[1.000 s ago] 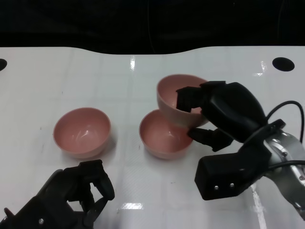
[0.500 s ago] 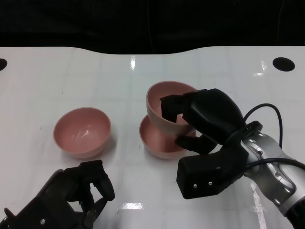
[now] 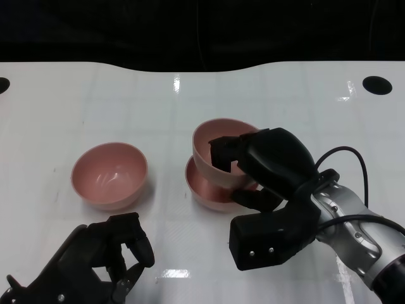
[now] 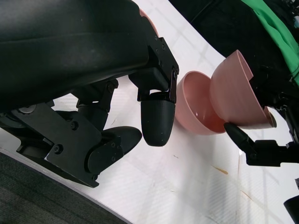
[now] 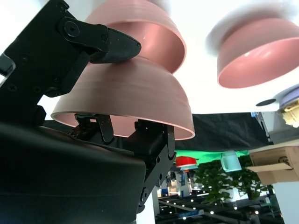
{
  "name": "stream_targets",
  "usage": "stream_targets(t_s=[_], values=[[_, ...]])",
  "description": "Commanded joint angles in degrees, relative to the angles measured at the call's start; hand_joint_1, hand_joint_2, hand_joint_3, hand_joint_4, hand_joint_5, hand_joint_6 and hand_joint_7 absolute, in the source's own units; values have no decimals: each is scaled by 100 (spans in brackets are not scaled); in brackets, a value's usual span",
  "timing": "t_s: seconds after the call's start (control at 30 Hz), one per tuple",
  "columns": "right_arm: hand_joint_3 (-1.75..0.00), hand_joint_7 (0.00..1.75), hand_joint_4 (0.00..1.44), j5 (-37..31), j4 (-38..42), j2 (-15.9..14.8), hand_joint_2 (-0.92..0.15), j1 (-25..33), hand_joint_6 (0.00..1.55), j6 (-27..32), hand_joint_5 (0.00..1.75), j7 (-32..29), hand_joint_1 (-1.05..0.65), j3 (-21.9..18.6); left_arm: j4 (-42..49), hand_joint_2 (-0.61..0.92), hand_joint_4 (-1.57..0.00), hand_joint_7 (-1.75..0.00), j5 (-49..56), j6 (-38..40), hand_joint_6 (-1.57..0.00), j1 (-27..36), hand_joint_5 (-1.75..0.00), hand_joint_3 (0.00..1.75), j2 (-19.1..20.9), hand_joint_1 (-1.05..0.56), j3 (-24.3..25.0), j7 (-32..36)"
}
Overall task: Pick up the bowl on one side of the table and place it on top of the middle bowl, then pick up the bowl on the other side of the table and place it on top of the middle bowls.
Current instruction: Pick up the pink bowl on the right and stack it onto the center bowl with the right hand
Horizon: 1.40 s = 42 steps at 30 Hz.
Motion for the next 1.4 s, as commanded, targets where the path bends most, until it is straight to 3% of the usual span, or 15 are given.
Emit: stream_targets(t_s=[0.03,0.2,0.23,0.27,0.3,0.33,0.37,0.4,0.43,0.47,0.57,0.63,0.77,1.1,1.4], values=[[-111,175,99,-68,49,-49,-32,-67,70,63,175,-62,-14,55,-139,55,-72,-157,49,90,-61,47,-175,109,21,-10,-32,32],[-100,174,94,-78,244,-44,-36,-80,66,86,175,-107,-12,115,-284,56,-74,-158,68,231,-63,90,-175,109,-82,-9,-76,60],[-96,157,91,-56,280,-37,-39,-83,70,112,175,-58,-13,110,-264,56,-74,-158,48,186,-63,94,-175,110,-95,-9,-80,59],[-78,110,84,-27,311,-29,-48,-90,82,137,170,-2,-16,105,-259,54,-75,-158,29,177,-62,98,-175,113,-108,-10,-79,53],[-64,81,82,6,341,-30,-57,-91,91,140,161,39,-19,99,-272,54,-75,-158,32,201,-62,106,-175,114,-121,-10,-85,52],[-48,57,82,45,345,-30,-66,-93,97,174,144,137,-22,93,-279,53,-75,-158,65,211,-62,109,-175,115,-113,-10,-93,51],[-29,32,82,69,340,-32,-79,-92,98,200,112,207,-28,89,-287,53,-74,-158,94,221,-62,111,-175,115,-107,-11,-98,50],[-19,21,84,75,310,-43,-85,-99,100,273,98,366,-29,102,-274,53,-74,-158,135,188,-62,104,-175,115,-89,-11,-107,55],[-13,9,78,73,283,-55,-89,-106,89,338,76,494,-33,117,-255,52,-74,-159,163,151,-61,97,-175,115,-77,-10,-114,61],[-12,5,74,59,258,-68,-91,-114,83,399,65,599,-36,139,-235,52,-74,-159,179,111,-61,92,-175,115,-71,-10,-117,68],[-11,0,56,9,214,-73,-92,-139,66,579,38,879,-46,197,-175,52,-74,-159,202,-1,-61,83,-175,114,-63,-10,-112,79],[-13,0,44,-20,204,-71,-92,-162,54,686,29,1054,-54,244,-129,52,-75,-160,177,-87,-61,73,-175,115,-55,-10,-106,59],[-15,0,33,-71,289,-79,-92,-206,40,728,21,1036,-65,338,-36,52,-74,-161,160,-177,-60,40,-175,116,-57,-11,-102,45],[-21,0,24,-234,179,-143,-92,-189,32,697,18,984,-78,454,-68,51,-75,-163,231,-215,-59,46,-175,118,-48,-12,-157,42],[-24,1,24,-376,-469,-384,-92,26,33,731,21,1073,-79,455,-139,50,-74,-162,322,-81,-59,65,-175,117,-82,-13,-157,101]])
